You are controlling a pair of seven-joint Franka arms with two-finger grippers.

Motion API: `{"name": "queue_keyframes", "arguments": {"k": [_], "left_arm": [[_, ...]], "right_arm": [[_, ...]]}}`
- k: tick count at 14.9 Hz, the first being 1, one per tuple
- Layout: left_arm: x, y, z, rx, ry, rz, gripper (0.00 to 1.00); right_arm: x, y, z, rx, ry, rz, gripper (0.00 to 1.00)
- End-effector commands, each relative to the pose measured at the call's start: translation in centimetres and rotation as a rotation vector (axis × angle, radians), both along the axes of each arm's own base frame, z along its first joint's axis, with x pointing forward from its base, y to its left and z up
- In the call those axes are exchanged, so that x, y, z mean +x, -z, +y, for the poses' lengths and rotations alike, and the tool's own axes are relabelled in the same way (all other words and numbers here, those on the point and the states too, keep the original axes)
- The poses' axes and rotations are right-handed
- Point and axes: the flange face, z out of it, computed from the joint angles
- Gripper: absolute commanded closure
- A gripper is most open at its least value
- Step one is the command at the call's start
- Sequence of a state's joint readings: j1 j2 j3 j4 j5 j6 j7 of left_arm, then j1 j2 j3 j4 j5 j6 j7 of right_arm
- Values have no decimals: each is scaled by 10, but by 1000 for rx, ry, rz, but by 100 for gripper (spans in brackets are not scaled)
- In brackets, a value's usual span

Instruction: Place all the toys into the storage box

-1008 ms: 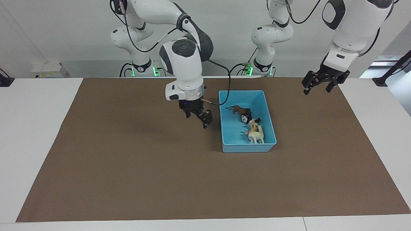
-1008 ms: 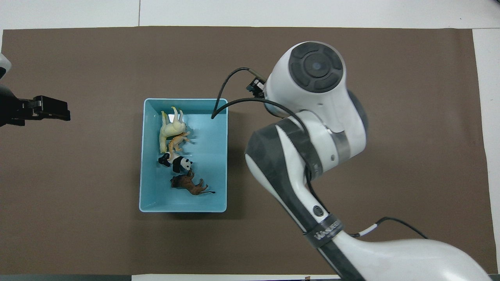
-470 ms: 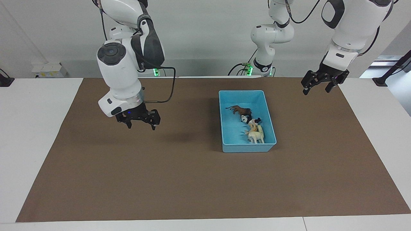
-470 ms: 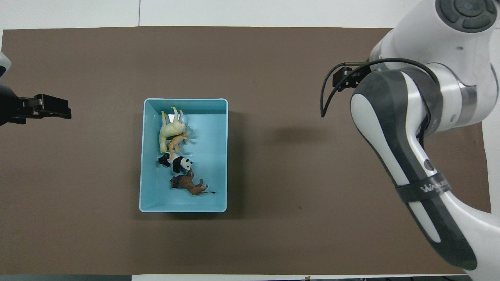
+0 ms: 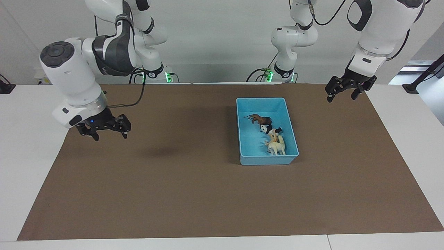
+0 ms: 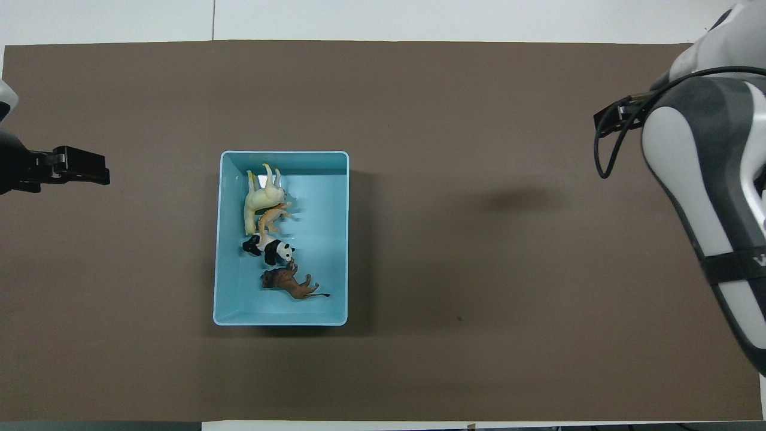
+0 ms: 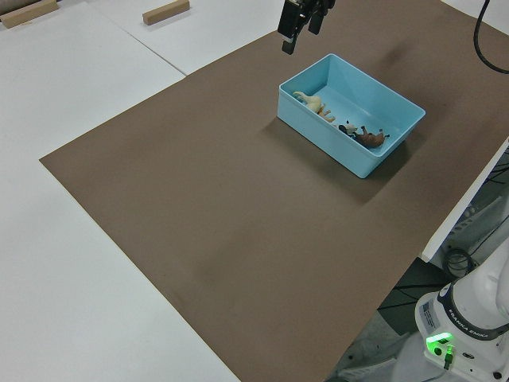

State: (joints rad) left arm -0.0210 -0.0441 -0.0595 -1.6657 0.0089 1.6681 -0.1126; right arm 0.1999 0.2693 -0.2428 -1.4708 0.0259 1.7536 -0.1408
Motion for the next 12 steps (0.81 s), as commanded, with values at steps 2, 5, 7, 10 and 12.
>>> {"name": "queue_keyframes", "arguments": {"k": [2,5,7,10,12], "left_arm": [[-3,1,1,-10,1,18,0],[-2,2,0,-11,5,11,0],[-2,3,0,-12,4,12,0],[-5,2,-1,-53,-4,24,0],[-7,1,-6,-52,5,29,0]], "right_arm": [[-22,-19,-7,7,-13,42,0],[-32,-23,-33,13,28,75,0],[-34,-28,-50,15,59,67,0],[-50,-53,-89,20,95,31,0],[-78,-85,-93,37,92,46,0]]}}
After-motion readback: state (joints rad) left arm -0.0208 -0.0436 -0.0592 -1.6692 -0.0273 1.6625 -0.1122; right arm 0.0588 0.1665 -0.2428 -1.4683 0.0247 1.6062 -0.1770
